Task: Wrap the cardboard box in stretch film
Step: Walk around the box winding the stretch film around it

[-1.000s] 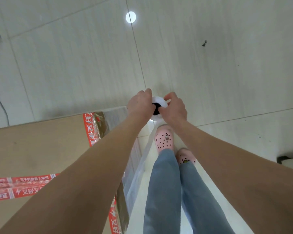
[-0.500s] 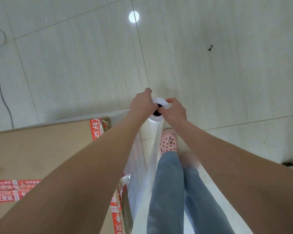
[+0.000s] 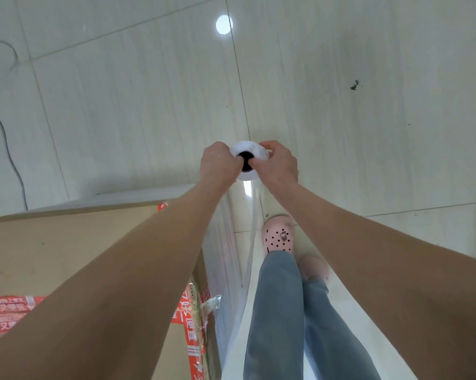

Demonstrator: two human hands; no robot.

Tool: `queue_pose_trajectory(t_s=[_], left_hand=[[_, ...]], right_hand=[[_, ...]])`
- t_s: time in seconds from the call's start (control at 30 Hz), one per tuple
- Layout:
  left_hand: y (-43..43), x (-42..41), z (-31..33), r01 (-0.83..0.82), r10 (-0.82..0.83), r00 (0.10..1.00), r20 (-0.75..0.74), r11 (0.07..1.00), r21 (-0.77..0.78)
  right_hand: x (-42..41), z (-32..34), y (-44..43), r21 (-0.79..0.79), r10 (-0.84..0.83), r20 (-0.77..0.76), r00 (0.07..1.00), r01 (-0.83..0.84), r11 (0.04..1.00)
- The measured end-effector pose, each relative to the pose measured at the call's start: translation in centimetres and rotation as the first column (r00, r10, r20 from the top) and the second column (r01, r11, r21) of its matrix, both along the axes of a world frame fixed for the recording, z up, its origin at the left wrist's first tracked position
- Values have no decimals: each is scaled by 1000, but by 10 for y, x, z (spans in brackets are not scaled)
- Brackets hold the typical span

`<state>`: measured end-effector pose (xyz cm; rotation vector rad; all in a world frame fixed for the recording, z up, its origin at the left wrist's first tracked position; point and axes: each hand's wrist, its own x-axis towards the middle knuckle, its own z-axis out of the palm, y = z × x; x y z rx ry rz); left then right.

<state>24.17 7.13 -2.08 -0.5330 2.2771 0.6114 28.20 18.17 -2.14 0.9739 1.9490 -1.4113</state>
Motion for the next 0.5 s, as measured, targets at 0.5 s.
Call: queue_pose_trajectory(t_s=[0.5], left_hand=[[-19,-40,7,23,-39,990,135,993,115]], right_hand=[[-34,-6,-25,-85,127,90,988,-120,989]])
